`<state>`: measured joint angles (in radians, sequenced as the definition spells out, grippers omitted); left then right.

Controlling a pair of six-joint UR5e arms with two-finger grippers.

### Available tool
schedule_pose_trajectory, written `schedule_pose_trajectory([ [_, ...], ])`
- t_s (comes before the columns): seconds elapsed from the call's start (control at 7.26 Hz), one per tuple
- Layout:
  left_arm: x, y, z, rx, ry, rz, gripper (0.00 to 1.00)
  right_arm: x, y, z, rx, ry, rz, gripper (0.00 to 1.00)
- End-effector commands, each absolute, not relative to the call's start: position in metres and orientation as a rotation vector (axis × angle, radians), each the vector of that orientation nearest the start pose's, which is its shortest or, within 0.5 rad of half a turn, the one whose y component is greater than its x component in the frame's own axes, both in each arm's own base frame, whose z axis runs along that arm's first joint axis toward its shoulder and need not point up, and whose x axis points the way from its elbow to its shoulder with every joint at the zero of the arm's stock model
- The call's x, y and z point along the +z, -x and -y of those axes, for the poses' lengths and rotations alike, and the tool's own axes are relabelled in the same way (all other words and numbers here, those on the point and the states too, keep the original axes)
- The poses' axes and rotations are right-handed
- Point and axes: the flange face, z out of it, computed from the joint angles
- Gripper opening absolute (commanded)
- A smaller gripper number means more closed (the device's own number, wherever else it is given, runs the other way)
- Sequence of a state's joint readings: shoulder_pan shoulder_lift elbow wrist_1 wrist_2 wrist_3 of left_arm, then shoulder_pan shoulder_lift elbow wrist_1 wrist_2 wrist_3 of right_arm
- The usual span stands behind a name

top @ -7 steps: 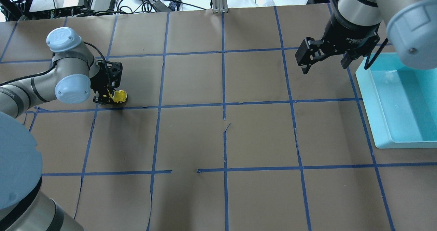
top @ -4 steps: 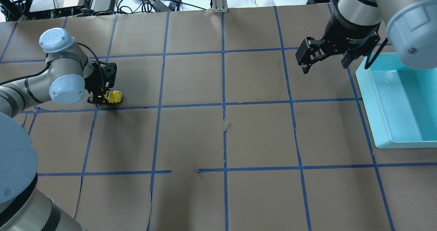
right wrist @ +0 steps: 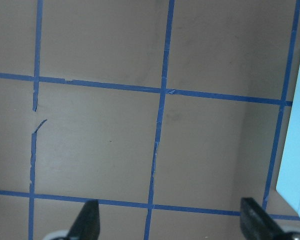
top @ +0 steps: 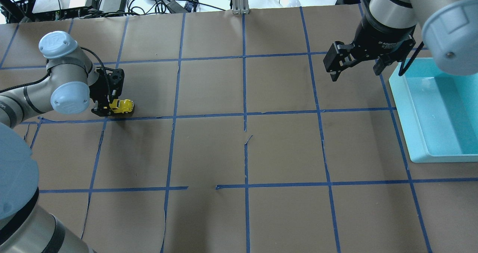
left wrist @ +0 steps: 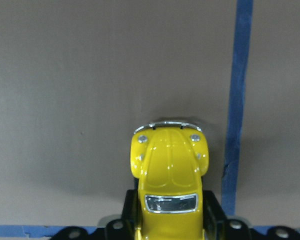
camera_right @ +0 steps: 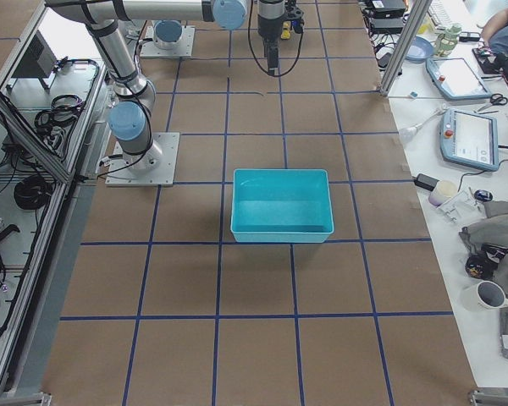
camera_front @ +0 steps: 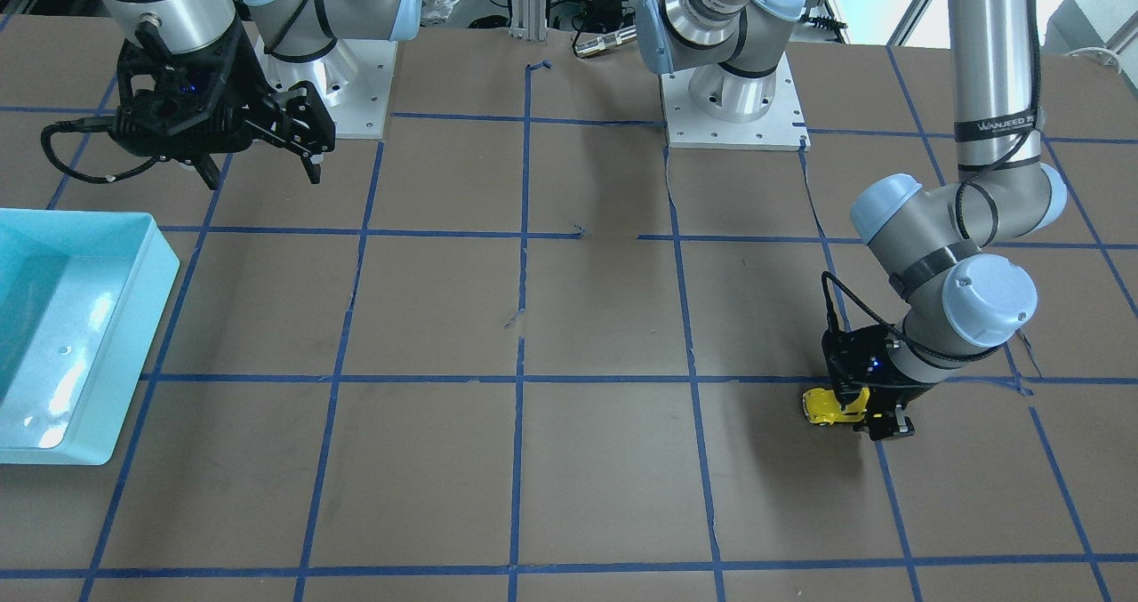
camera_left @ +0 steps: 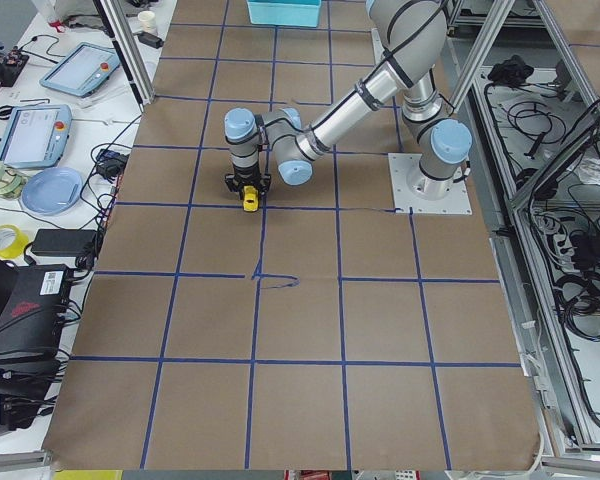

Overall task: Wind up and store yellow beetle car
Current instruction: 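Drag the held car backward toward the robot with the left gripper, then release the car with the left gripper, letting it roll forward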

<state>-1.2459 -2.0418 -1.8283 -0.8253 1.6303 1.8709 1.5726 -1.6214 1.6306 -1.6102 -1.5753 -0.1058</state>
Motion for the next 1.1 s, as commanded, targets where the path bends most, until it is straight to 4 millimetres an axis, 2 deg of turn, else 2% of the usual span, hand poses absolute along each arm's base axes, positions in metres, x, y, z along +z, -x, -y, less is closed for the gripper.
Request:
schedule_pose_trajectory([
  [0.0, 0.1875, -0.0669, 0.5971, 0.064, -2.156, -2.214, 1.00, 0.4869, -0.1330, 0.4746, -0.058, 0.164, -3.142, 1.00],
  [0.69, 0.1938, -0.0675, 0.5984, 0.057, -2.144, -2.210, 1.00, 0.4853, -0.1345, 0.4759, -0.051, 0.183, -3.133, 1.00],
  [0.96, 0.1963, -0.0679, 0.5996, 0.051, -2.134, -2.210, 1.00, 0.4833, -0.1286, 0.4783, -0.046, 0.135, -3.143, 1.00],
])
